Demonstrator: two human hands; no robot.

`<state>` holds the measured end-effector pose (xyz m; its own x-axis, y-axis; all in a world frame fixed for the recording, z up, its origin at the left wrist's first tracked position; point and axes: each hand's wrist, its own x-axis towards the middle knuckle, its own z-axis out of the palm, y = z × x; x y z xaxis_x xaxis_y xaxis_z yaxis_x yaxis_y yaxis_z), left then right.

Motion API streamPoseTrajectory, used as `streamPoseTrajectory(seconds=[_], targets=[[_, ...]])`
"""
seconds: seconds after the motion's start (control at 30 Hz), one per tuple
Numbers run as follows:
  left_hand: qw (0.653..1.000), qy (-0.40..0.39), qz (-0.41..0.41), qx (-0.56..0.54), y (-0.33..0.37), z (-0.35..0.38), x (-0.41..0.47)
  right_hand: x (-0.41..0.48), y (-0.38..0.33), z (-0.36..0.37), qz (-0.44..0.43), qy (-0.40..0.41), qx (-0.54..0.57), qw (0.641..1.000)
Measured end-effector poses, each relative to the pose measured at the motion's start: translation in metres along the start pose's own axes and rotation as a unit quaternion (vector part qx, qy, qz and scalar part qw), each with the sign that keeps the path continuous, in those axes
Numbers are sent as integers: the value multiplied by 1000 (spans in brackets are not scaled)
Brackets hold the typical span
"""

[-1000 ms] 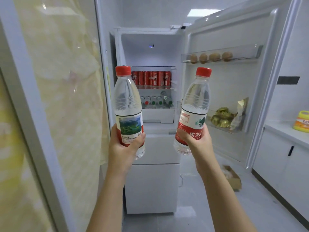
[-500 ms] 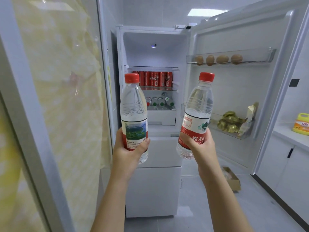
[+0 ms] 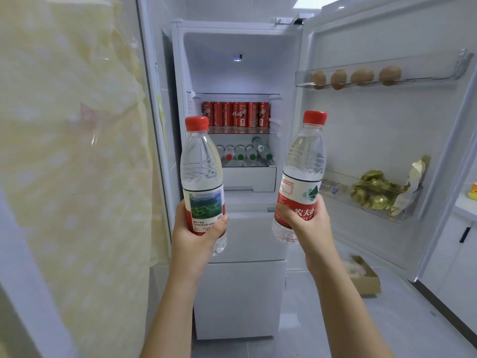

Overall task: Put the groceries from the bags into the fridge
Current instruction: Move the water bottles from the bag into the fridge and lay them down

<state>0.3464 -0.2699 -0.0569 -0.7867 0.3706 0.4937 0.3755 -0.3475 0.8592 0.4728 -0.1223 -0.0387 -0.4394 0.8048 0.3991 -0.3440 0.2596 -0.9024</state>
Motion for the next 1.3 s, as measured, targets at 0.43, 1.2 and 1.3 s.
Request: streamPoseTrajectory(seconds=[0.43, 1.2, 1.3], targets=[[997, 76, -8, 33, -80, 64, 119, 154, 69, 20, 25, -55, -3, 998], [995, 75, -36, 46, -180, 106, 239, 287, 164, 52, 54, -68, -26, 996], [997, 60, -37, 43, -202, 103, 268, 311, 183, 68, 53, -58, -36, 996]])
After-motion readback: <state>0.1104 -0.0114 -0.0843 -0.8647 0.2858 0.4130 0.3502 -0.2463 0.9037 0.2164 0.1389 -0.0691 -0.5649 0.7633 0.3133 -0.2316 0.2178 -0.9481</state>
